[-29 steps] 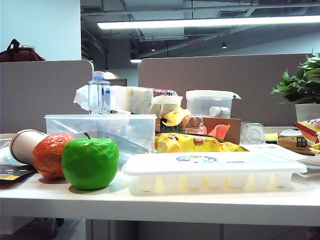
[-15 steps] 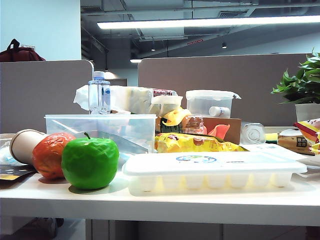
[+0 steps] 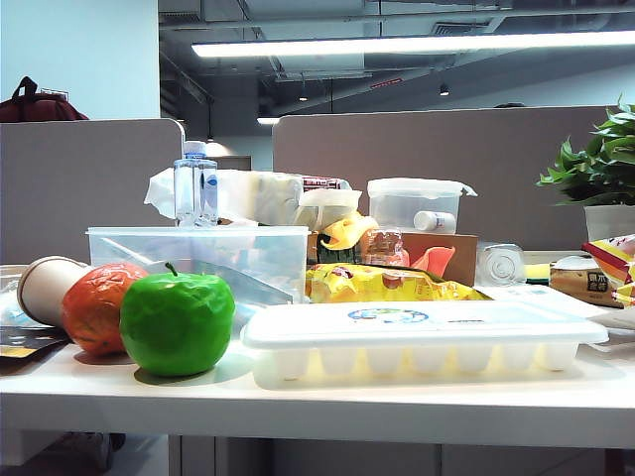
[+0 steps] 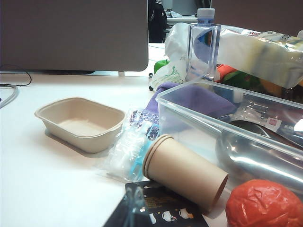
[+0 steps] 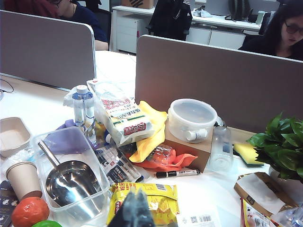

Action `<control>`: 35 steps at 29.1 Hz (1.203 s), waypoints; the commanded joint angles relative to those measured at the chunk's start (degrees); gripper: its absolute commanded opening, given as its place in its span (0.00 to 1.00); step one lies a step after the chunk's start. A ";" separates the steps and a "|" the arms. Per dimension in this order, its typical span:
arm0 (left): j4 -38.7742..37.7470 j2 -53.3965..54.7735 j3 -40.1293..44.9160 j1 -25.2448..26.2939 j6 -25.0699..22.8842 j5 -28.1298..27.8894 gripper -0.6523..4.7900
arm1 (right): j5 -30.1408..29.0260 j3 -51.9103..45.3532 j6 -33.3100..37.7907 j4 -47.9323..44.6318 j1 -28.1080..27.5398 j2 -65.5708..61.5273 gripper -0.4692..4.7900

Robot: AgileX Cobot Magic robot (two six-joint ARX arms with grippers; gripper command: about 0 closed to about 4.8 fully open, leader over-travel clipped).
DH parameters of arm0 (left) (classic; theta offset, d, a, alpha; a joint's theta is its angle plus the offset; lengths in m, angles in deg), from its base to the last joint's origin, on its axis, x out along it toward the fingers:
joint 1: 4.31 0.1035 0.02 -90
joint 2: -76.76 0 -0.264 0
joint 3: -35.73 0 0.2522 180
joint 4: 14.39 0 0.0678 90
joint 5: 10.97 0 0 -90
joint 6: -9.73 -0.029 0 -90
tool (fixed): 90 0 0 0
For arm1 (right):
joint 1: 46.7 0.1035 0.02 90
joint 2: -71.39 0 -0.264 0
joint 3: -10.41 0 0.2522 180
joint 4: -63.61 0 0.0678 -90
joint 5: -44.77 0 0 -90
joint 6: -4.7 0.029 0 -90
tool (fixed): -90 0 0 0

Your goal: Pick up the metal ice scoop from the table and place it inside the transparent plastic box.

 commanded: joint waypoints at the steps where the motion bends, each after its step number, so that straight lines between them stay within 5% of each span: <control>1: 0.74 0.02 -0.13 -0.07 -0.24 0.02 0.11 | 0.50 0.13 -0.13 -0.35 0.00 0.07 0.08; 7: 0.74 0.02 -0.13 -0.07 -0.24 0.02 0.11 | 0.66 0.13 -6.71 -0.31 0.00 0.13 0.08; 14: 0.74 0.02 -0.13 -0.07 -0.22 0.02 0.11 | 0.61 0.17 -6.67 -0.35 -0.22 -0.07 0.08; 19: 0.74 0.02 -0.13 -0.07 -0.22 0.02 0.11 | -0.09 0.04 -6.62 -0.37 -7.56 -0.07 0.08; 25: 0.74 0.02 -0.13 -0.07 -0.24 0.04 0.11 | -20.35 -4.90 -6.67 -6.12 -34.47 0.07 0.08; 30: 0.74 0.02 -0.11 -0.09 -0.24 0.02 0.11 | -48.19 -15.98 -14.64 -21.07 -57.27 4.90 0.08; 33: 0.74 0.02 -0.13 -0.09 -0.22 0.09 0.11 | -60.70 -25.05 -22.43 -34.23 -65.46 10.73 0.08; 35: 0.74 0.02 -0.11 -0.09 -0.24 0.31 0.11 | -63.32 -30.56 -27.12 -42.23 -68.98 14.62 0.08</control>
